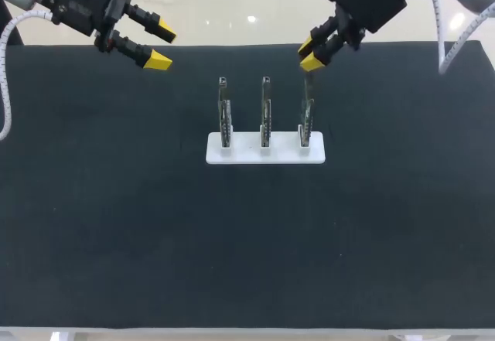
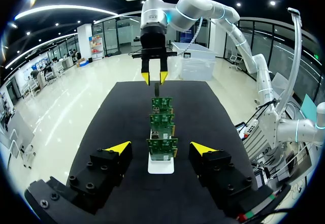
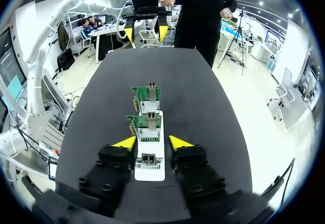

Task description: Pick up the optical module with the left hand, and insert it into the network port with the right hand.

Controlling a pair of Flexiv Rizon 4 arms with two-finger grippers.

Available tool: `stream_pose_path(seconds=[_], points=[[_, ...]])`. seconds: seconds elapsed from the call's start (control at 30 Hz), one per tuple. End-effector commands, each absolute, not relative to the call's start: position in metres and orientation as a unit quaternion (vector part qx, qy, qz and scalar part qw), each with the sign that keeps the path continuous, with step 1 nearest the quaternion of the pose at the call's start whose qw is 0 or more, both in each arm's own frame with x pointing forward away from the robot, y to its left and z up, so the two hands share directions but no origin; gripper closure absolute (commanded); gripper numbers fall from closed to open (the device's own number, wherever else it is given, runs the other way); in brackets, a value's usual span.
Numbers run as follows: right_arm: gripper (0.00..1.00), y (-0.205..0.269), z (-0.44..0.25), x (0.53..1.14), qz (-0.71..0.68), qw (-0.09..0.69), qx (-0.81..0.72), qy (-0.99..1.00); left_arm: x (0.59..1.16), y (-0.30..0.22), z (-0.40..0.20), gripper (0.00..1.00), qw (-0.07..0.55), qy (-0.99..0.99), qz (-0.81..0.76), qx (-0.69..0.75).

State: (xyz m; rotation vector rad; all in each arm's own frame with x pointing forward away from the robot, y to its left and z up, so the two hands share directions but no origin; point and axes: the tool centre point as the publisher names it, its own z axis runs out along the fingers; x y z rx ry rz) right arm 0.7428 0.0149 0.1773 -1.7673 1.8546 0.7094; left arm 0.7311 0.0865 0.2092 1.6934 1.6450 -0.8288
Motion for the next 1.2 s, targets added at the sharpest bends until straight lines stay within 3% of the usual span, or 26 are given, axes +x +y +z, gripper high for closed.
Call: stream_pose_path(seconds=[0.03, 0.2, 0.23, 0.27, 0.3, 1.2], points=[[0.0, 0.0159, 0.1803, 0.7402, 0.256, 0.239, -0.644, 0.68, 0.7317, 0.0862, 0.2097, 0.0, 0.313, 0.625, -0.314, 0.643], [0.0, 0.0152, 0.1841, 0.7395, 0.254, 0.234, -0.644, 0.683, 0.7317, 0.0862, 0.2097, 0.0, 0.313, 0.625, -0.314, 0.643], [0.2, 0.0147, 0.1849, 0.7393, 0.253, 0.233, -0.644, 0.683, 0.7317, 0.0862, 0.2097, 0.0, 0.313, 0.625, -0.314, 0.643], [0.71, 0.0142, 0.1856, 0.7392, 0.251, 0.232, -0.644, 0.684, 0.7317, 0.0862, 0.2097, 0.0, 0.313, 0.625, -0.314, 0.643], [1.0, 0.0135, 0.1867, 0.7392, 0.248, 0.226, -0.648, 0.684, 0.7317, 0.0862, 0.2097, 0.0, 0.313, 0.625, -0.314, 0.643], [1.0, 0.0086, 0.1848, 0.7401, 0.236, 0.212, -0.658, 0.683, 0.7317, 0.0862, 0.2097, 0.0, 0.313, 0.625, -0.314, 0.643]])
